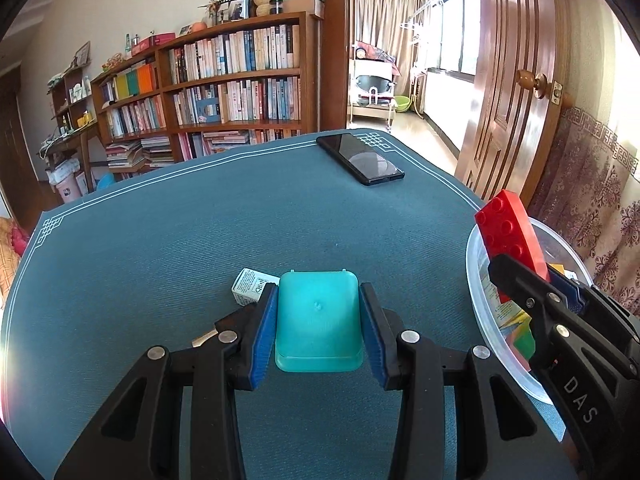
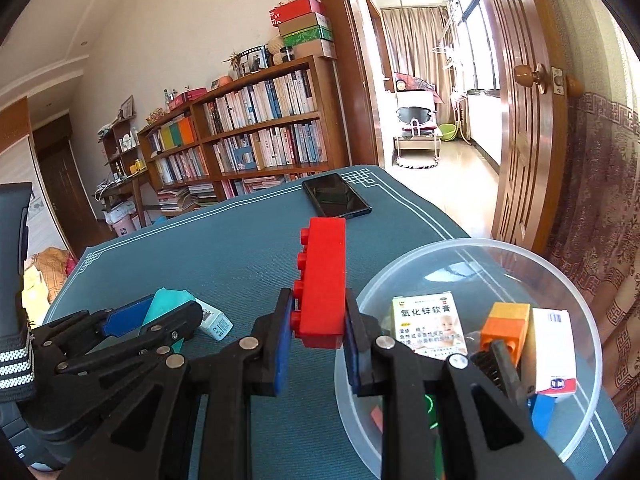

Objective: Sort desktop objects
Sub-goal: 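Carry the teal case and red brick over the clear bowl with both tools, then open the left tool to drop the teal case while the right tool drops the red brick into the bowl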

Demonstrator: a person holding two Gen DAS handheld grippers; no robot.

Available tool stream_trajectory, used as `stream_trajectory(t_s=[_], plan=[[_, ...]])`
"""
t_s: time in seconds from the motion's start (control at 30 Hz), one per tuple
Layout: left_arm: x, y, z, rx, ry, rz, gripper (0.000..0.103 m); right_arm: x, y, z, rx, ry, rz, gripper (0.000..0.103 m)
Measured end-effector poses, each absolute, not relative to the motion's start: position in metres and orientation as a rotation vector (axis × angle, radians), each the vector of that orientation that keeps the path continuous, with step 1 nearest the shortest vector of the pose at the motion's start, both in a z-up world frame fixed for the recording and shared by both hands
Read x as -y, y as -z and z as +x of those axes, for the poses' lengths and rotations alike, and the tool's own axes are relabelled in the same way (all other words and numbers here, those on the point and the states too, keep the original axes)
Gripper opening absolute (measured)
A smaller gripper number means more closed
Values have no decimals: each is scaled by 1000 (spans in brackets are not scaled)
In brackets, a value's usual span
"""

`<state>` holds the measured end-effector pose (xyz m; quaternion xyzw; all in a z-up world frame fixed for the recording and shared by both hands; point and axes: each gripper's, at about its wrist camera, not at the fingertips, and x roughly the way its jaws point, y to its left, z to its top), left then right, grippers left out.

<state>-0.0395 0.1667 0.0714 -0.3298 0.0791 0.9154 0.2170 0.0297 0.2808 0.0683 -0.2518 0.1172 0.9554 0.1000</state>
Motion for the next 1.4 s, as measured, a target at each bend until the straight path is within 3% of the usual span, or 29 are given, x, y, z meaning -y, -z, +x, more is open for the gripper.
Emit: stream_trajectory(t_s=[0.5, 1.4], plan=[[-192, -72, -22, -254, -2469, -889, 43, -351, -65, 73, -372, -2677, -745, 25], [-220, -73, 5, -296, -2376, -854, 43, -400, -53, 73, -457, -2591, -771, 26]])
